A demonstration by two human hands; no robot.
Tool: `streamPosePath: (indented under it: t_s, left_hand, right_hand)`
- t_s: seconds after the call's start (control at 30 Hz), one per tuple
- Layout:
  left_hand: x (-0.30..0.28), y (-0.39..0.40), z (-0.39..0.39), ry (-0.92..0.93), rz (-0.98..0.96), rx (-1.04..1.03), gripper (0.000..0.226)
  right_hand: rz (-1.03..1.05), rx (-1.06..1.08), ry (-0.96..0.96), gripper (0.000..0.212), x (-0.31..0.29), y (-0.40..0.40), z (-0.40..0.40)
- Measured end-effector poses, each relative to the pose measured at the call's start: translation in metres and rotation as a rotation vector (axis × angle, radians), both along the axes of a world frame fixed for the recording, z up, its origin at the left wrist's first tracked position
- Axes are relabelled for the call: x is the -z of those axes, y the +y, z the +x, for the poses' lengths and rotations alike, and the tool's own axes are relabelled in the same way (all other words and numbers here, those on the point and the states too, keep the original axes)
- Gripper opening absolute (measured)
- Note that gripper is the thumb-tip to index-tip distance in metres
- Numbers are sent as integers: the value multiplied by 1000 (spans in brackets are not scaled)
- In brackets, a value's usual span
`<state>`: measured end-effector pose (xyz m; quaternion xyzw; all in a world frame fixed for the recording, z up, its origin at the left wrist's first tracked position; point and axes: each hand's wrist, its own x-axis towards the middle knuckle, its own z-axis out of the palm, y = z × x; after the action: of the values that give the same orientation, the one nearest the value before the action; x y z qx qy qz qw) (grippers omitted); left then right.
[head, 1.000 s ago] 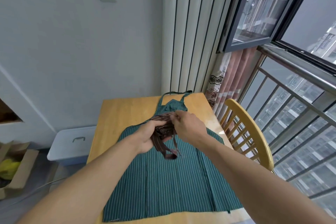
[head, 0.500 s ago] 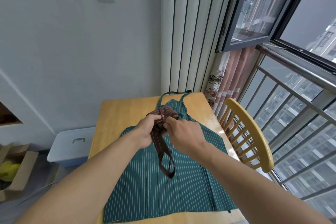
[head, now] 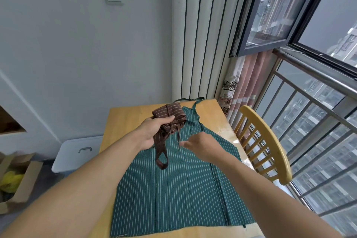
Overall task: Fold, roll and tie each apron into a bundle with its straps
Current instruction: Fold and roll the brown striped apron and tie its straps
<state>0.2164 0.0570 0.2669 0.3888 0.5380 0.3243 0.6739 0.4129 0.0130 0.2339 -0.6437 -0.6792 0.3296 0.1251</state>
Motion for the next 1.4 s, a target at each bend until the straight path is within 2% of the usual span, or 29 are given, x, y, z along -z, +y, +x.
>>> streamPosePath:
  t_s: [0.03, 0.13, 0.27, 0.37, 0.43, 0.5, 0.57, 0.67, 0.73, 0.8, 0.9, 1.03, 1.27, 1.4]
  left_hand:
    - [-1, -1, 0, -2, 10, 19, 30]
    - [-3, -4, 4, 1, 23, 56, 32]
    - [-3, -6, 5, -4, 24, 78, 34]
    - [-3, -8, 2, 13, 40, 58, 36]
    - [0, -7, -1, 60, 65, 20, 36]
    - [5, -7, -5, 127, 87, -1, 33]
    - [10, -9, -8, 186, 116, 38, 28]
    - [11, -15, -10, 206, 144, 200, 28]
    - [9, -19, -13, 145, 119, 365, 32]
    - [6, -23, -16, 58, 91, 503, 37]
    - [-3, -28, -19, -53, 67, 596, 40]
    - [-8, -31, -24, -189, 70, 674, 43]
    - [5, -28, -26, -259, 84, 616, 46]
    - [16, -38, -19, -304, 11, 454, 42]
  right_hand:
    - [12, 31, 13, 49, 0, 2, 3]
    - [16, 1, 132, 64, -4, 0, -1]
    - [-57, -4, 377, 33, 2, -7, -4]
    - [-95, -15, 423, 29, 4, -12, 2]
    - [-27, -98, 288, 31, -5, -16, 4]
    - [98, -247, 58, 34, -19, -22, 5]
    - [204, -361, -108, 35, -39, -24, 4]
    - [308, -378, -222, 30, -75, -13, 7]
    - [332, -375, -226, 29, -94, 1, 13]
    - [275, -374, -154, 25, -102, 13, 19]
    - [211, -358, 19, 18, -98, 26, 26]
    - [110, -196, 539, 22, -81, 23, 23]
    - [-190, 29, 949, 20, -44, 9, 3]
    - [-239, 144, 1025, 32, -14, -1, -9]
